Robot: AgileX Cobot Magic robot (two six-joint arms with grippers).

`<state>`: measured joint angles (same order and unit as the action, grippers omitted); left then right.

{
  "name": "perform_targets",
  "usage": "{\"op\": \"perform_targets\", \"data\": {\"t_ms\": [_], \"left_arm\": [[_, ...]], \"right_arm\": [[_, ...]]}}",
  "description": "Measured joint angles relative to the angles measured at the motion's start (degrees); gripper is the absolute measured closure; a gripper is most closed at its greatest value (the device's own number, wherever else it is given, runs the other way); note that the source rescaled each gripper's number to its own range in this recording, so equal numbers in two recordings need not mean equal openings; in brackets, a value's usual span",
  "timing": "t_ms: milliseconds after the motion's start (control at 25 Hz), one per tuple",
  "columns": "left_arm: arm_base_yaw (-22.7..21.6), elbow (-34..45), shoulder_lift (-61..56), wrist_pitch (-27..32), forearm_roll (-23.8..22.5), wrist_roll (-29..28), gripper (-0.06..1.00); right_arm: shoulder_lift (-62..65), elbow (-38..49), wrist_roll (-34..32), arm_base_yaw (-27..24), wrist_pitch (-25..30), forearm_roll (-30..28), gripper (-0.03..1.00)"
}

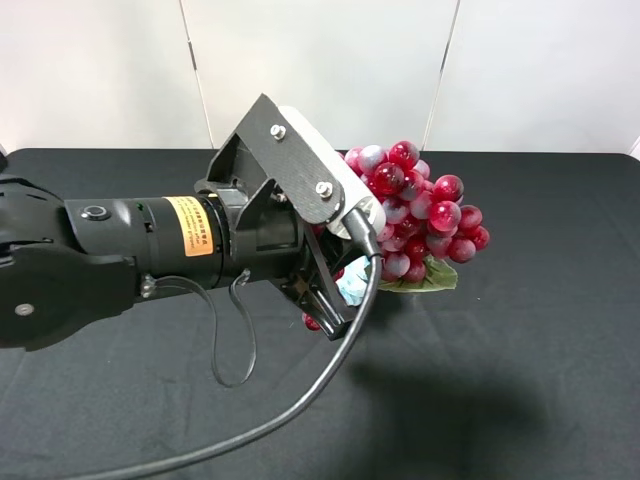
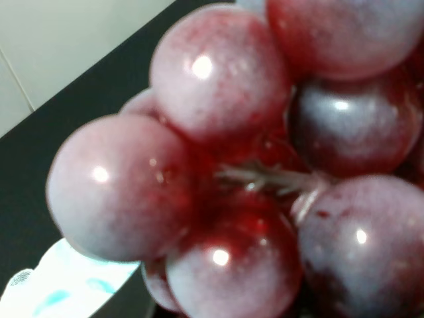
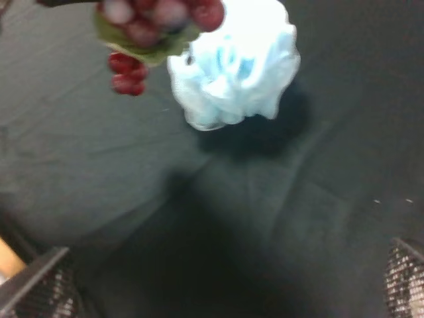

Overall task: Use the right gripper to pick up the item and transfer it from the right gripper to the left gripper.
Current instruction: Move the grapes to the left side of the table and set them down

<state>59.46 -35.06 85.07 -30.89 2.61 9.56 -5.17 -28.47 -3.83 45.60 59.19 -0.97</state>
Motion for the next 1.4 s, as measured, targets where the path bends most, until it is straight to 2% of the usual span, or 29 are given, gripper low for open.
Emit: {"op": "perform_targets", "data": {"t_ms": [440,560,680,800,1040,1240,1400], "left_arm": [[0.0,0.0,0.0,0.2,0.0,0.0,0.94],[0.0,0.0,0.0,0.4,0.2,-0.4,0.94],[0.0,-0.3,-0.1,1.6,2.1,-2.3,0.94],[0.0,-3.2,-1.2,9.3,5.5,-3.4,0.94],[-0.7,-15.1,-3.4,33.1,6.5,-2.0,0.94],[-5.7,-25.5,-3.4,51.5,6.6,-1.9,0.94],[-12.4,-31.4,-3.4,61.5,6.6,-3.0,0.94]], "right_arm": [[5.4,0.0,0.0,-28.1,-0.5,0.1,-0.03],[5.4,0.0,0.0,-32.7,-0.5,1.0,-0.03],[5.5,0.0,0.0,-34.4,-0.6,1.0,-0.03],[5.5,0.0,0.0,-34.5,-0.8,1.0,-0.03],[5.5,0.0,0.0,-34.5,-0.8,1.3,-0.03],[5.5,0.0,0.0,-34.5,-0.8,1.3,-0.03],[5.5,0.0,0.0,-34.5,-0.8,1.3,-0.03]]}}
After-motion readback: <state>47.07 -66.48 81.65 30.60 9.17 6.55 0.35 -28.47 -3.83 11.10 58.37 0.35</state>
